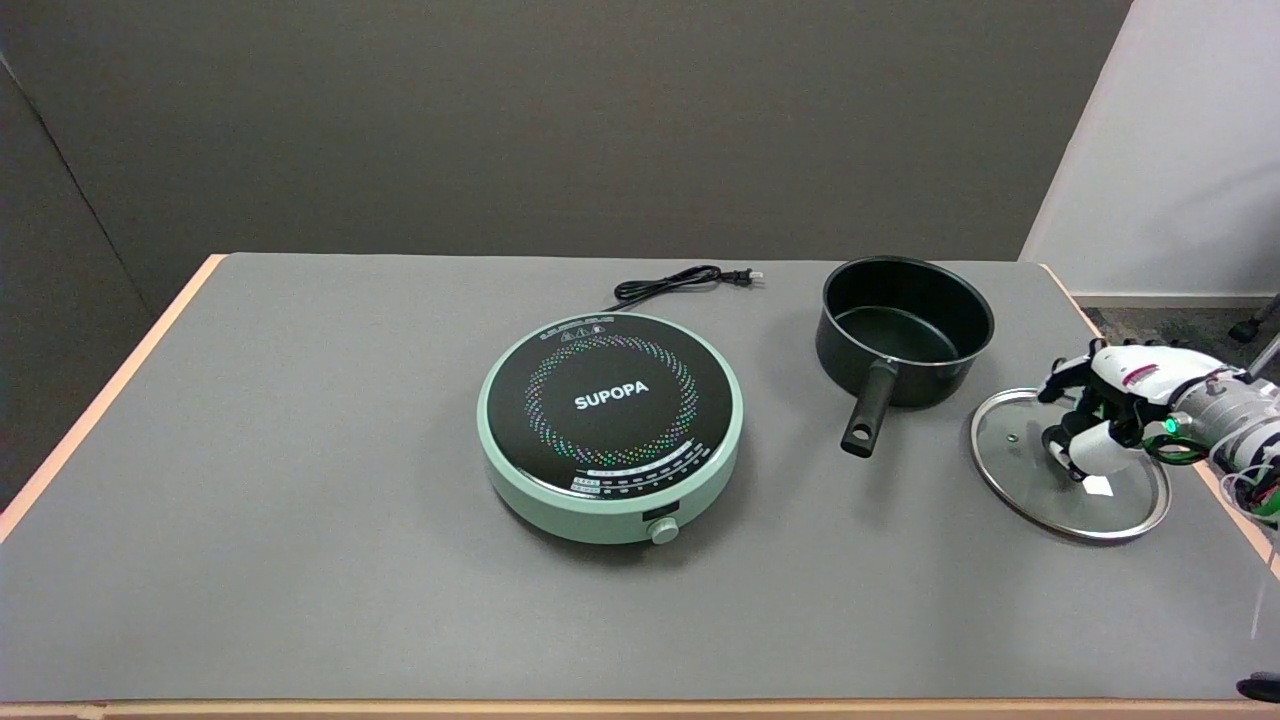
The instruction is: Place the pot lid onto the table.
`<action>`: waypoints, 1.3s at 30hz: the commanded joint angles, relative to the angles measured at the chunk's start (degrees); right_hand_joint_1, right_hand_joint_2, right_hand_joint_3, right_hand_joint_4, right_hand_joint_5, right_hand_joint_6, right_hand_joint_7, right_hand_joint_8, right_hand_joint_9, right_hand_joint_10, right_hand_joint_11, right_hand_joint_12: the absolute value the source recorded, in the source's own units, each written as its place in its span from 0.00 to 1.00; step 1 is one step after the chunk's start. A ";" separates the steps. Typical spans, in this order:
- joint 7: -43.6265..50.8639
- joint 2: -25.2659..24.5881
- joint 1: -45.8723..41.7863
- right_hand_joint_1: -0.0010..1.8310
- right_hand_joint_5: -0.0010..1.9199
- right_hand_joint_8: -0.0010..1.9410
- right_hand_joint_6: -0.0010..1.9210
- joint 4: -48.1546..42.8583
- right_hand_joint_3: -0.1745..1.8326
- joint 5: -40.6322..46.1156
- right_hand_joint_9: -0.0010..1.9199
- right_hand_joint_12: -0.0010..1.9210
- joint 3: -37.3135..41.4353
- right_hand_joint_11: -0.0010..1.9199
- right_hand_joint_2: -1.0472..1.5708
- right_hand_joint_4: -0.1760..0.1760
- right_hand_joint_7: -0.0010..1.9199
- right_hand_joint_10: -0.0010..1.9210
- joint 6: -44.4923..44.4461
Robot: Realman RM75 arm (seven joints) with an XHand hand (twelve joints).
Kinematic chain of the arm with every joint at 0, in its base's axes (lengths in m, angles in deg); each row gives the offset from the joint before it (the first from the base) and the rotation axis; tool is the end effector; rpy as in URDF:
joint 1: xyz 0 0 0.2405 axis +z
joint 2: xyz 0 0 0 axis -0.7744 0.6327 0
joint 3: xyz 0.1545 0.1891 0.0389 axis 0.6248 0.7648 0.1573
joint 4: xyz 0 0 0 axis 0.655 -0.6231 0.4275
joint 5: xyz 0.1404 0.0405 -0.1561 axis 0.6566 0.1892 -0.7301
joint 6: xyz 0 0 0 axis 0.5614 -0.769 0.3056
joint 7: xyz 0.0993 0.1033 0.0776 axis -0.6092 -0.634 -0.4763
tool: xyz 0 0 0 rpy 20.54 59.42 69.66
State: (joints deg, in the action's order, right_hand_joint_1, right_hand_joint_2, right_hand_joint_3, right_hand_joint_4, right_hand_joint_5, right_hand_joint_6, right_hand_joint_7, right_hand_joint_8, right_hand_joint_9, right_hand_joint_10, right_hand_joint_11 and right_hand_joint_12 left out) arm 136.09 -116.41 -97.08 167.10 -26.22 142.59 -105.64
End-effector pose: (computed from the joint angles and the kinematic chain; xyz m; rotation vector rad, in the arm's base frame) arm -0.2215 -0.2304 0.5341 1.0433 -0.2855 -0.3084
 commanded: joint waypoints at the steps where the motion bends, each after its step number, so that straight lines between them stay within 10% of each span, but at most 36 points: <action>1: -0.28 -0.04 0.55 0.42 0.18 0.10 0.09 0.29 0.55 -4.87 0.28 0.24 0.82 0.14 0.60 0.79 0.24 0.19 -0.47; 16: -12.56 -0.44 0.72 0.19 0.00 0.00 0.00 2.58 0.39 -10.95 0.00 0.19 11.42 0.04 0.54 0.56 0.00 0.00 0.65; 27: -62.32 3.00 8.85 0.12 0.00 0.01 0.01 1.70 0.53 -32.03 0.02 0.23 1.70 0.06 0.58 0.57 0.01 0.06 -8.54; 39: -84.41 6.70 17.15 0.03 0.07 0.07 0.06 1.97 0.56 -14.84 0.11 0.26 -7.16 0.11 0.59 0.68 0.09 0.12 -13.58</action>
State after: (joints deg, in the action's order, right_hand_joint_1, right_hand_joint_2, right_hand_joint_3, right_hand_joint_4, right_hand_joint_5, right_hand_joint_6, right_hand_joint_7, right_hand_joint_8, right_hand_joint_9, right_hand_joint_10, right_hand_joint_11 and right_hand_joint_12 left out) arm 93.80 -114.70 -91.06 169.15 -44.49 147.23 -111.16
